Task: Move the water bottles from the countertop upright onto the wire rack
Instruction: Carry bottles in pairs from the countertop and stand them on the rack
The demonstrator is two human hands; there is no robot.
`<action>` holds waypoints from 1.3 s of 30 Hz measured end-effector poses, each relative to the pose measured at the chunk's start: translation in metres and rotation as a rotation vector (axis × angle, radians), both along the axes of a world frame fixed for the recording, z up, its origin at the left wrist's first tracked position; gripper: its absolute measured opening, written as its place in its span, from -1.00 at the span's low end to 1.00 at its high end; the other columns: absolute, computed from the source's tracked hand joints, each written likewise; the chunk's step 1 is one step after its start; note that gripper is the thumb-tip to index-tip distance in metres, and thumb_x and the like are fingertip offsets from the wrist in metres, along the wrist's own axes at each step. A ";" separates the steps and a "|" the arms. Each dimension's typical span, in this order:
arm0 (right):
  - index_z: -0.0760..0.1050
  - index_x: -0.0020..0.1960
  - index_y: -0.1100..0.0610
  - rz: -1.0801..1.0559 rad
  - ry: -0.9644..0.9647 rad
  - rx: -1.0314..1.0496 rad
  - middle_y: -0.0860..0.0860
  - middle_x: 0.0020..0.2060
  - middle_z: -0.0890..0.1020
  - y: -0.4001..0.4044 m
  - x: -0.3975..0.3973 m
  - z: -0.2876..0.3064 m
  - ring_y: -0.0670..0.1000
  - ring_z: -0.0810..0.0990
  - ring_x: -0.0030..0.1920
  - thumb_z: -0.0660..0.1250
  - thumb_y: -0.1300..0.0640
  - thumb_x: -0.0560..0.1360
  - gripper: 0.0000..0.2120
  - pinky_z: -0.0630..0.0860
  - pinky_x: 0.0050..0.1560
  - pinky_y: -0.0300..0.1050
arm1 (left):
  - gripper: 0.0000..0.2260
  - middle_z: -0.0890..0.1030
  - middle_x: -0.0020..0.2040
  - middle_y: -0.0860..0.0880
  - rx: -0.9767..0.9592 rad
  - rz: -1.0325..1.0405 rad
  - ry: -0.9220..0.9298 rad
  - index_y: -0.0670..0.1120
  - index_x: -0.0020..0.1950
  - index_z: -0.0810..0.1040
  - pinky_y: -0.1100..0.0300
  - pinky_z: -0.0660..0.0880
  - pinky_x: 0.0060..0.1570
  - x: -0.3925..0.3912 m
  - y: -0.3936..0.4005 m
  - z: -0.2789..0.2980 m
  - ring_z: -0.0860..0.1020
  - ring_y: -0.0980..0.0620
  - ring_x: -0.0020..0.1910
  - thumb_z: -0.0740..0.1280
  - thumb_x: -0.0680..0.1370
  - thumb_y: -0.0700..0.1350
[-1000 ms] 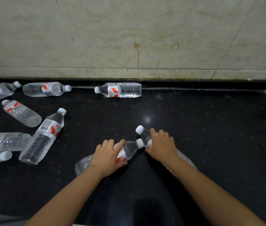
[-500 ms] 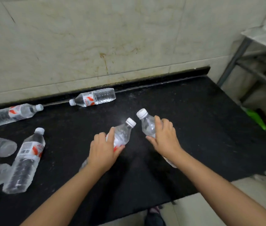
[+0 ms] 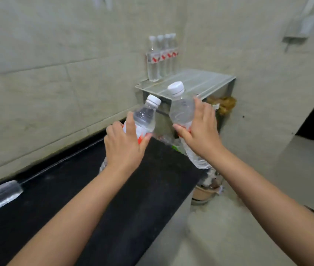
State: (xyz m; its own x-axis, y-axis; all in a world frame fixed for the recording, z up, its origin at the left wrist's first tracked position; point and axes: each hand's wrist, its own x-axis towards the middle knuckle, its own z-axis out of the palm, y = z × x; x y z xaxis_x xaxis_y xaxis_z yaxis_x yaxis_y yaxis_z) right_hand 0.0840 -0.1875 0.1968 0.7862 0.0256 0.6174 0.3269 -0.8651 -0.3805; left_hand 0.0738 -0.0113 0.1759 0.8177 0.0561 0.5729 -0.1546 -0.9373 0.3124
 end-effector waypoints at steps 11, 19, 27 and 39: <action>0.14 0.37 0.37 0.010 -0.196 0.104 0.36 0.18 0.37 -0.210 0.110 0.064 0.32 0.33 0.19 0.41 0.06 0.38 -0.26 0.10 0.16 -0.10 | -0.37 0.43 0.05 -0.40 -0.078 -0.047 -0.117 -0.28 0.39 0.20 -0.09 0.27 -0.01 0.119 -0.209 0.059 0.38 -0.29 0.03 0.30 0.47 0.06; 0.14 0.37 0.24 0.223 -0.231 0.308 0.19 0.20 0.33 -0.262 0.210 0.080 0.03 0.24 0.23 0.41 0.08 0.38 -0.30 0.12 0.15 -0.26 | -0.43 0.50 -0.13 -0.38 -0.073 -0.027 -0.501 -0.17 0.25 0.15 -0.08 0.41 -0.19 0.200 -0.249 0.090 0.45 -0.29 -0.19 0.09 0.47 0.25; 0.14 0.37 0.26 0.346 -0.262 0.280 0.24 0.21 0.34 -0.239 0.359 0.104 0.17 0.28 0.23 0.40 0.07 0.39 -0.31 0.16 0.15 -0.18 | -0.39 0.52 -0.12 -0.36 -0.093 0.079 -0.515 -0.23 0.29 0.18 -0.09 0.41 -0.16 0.329 -0.249 0.109 0.47 -0.31 -0.19 0.11 0.41 0.17; 0.13 0.38 0.33 0.387 -0.218 0.172 0.32 0.24 0.35 -0.169 0.562 0.090 0.27 0.31 0.23 0.39 -0.01 0.39 -0.25 0.13 0.19 -0.05 | -0.36 0.45 0.03 -0.36 -0.134 0.409 -0.260 -0.26 0.38 0.21 -0.05 0.26 0.00 0.501 -0.211 0.090 0.39 -0.24 0.01 0.28 0.47 0.10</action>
State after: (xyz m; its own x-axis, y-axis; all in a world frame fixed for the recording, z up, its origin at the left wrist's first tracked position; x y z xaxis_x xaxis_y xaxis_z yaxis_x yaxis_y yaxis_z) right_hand 0.6463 -0.3560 0.2868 0.5911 0.1736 0.7877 0.7006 -0.5945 -0.3946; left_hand 0.5746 -0.2222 0.2658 0.5445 0.4296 0.7204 0.1289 -0.8915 0.4342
